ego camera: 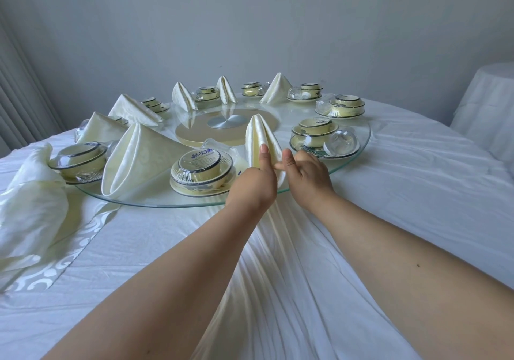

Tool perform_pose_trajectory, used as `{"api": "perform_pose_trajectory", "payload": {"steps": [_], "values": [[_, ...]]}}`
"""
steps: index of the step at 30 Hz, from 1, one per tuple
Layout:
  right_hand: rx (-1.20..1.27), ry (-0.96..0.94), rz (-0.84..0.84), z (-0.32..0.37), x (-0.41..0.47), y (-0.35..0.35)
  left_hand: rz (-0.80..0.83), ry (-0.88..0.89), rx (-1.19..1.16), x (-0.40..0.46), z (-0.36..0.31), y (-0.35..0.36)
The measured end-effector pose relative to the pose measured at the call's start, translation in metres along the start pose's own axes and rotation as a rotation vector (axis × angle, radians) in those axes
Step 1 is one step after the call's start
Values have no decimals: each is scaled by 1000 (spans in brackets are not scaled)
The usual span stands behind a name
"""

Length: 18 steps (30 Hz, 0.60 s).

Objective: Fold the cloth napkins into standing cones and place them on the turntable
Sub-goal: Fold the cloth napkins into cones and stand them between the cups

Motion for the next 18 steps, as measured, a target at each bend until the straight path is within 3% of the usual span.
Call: {"api": "perform_pose_trajectory", "payload": {"steps": [8, 12, 18], "values": [[10, -73, -150, 3, 2, -6, -112, -102, -219, -2, 4, 3], [58, -127, -203, 5, 3, -8, -127, -100, -189, -9, 3, -4], [172, -179, -302, 24, 13, -23, -316, -41, -268, -36, 11, -31]]}}
Point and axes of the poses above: each hand's wrist, its own x-axis towards the middle knuckle, its own y-axis out of the palm, z = x × y, the point moved 3 cm from there along x, towards the middle knuckle, and after that the axes turned 7 degrees about -z, right-handed, at the moved point
